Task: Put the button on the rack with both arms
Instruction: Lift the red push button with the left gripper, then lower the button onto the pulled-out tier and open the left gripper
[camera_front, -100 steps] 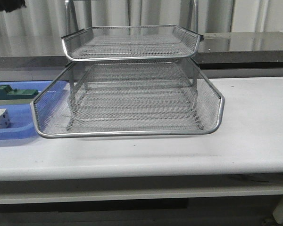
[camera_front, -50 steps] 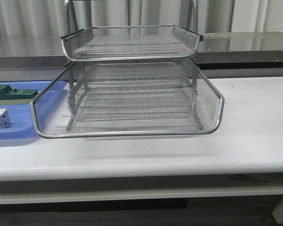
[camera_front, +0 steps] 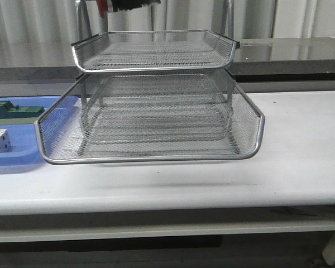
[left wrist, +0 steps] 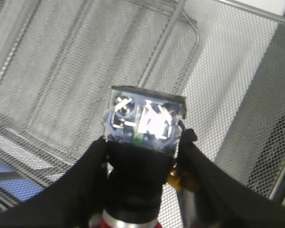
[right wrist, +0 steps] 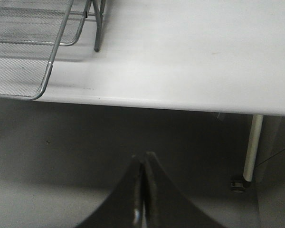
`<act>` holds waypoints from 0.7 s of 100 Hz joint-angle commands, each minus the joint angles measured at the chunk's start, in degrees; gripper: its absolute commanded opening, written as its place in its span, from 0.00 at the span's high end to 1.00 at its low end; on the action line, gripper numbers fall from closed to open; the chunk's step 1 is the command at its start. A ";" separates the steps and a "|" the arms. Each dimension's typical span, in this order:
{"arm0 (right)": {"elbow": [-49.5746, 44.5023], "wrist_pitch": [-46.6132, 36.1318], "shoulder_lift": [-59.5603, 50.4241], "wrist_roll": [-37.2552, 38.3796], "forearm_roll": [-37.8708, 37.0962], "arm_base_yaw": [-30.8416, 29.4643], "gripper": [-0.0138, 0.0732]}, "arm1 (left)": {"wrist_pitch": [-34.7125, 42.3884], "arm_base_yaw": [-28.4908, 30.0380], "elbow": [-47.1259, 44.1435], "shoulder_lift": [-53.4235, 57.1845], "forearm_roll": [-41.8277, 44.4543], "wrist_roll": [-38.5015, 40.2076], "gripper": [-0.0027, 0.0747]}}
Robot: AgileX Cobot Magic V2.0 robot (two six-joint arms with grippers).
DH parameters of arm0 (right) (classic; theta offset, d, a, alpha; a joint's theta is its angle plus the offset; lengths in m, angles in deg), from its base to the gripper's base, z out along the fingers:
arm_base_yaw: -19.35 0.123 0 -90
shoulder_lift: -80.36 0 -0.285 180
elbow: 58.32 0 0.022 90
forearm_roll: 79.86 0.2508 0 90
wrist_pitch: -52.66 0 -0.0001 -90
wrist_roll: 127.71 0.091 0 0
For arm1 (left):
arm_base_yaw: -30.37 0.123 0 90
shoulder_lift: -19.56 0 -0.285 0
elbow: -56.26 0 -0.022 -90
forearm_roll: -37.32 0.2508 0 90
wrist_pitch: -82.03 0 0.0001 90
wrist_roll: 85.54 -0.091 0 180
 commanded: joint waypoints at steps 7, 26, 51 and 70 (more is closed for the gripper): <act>1.67 -3.31 0.32 -0.36 -0.70 -0.10 0.92 | -0.18 -1.90 -1.23 1.12 -0.67 0.68 0.98; 1.67 -3.32 0.32 -0.36 -0.70 -0.10 0.92 | -0.18 -2.09 -1.60 -2.37 -3.77 0.57 0.98; 1.67 -3.32 0.32 -0.36 -0.70 -0.10 0.92 | -0.18 -2.18 -1.60 -5.61 -5.41 0.57 0.98; 1.67 -3.32 0.32 -0.36 -0.70 -0.10 0.92 | -0.18 -2.73 -1.96 -7.37 -5.89 0.57 0.98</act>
